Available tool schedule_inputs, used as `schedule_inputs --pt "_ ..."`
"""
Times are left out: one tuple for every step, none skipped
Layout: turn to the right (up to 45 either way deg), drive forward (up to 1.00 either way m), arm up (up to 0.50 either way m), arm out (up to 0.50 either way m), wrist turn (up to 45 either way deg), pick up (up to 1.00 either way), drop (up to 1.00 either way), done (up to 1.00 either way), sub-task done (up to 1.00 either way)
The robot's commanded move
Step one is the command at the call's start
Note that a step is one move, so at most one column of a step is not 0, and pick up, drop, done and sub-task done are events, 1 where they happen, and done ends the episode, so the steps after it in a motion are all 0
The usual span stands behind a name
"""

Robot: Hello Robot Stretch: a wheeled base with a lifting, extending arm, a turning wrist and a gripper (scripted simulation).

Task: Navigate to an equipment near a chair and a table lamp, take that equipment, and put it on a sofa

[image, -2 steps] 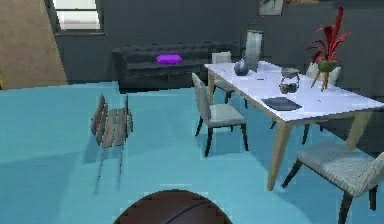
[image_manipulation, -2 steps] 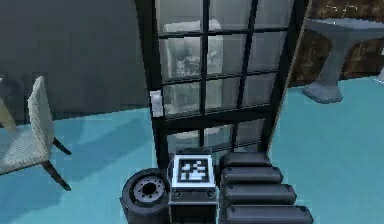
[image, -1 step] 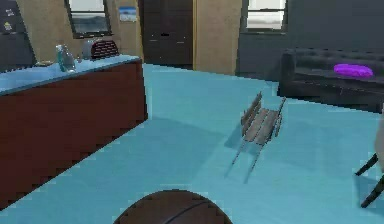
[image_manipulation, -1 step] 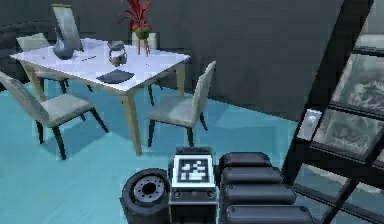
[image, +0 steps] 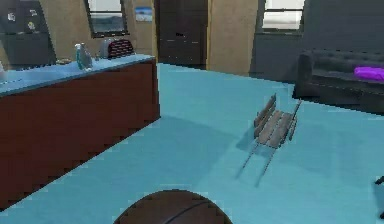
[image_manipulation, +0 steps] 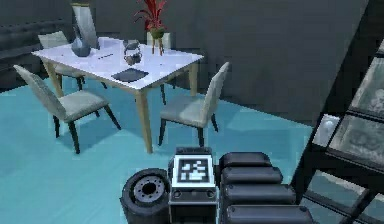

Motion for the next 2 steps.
schedule_inputs --pt "0.0 1.00 0.00 0.00 0.0 0.00 0.00 0.00 0.00" --pt "0.0 0.50 0.00 0.00 0.0 0.00 0.00 0.00 0.00"
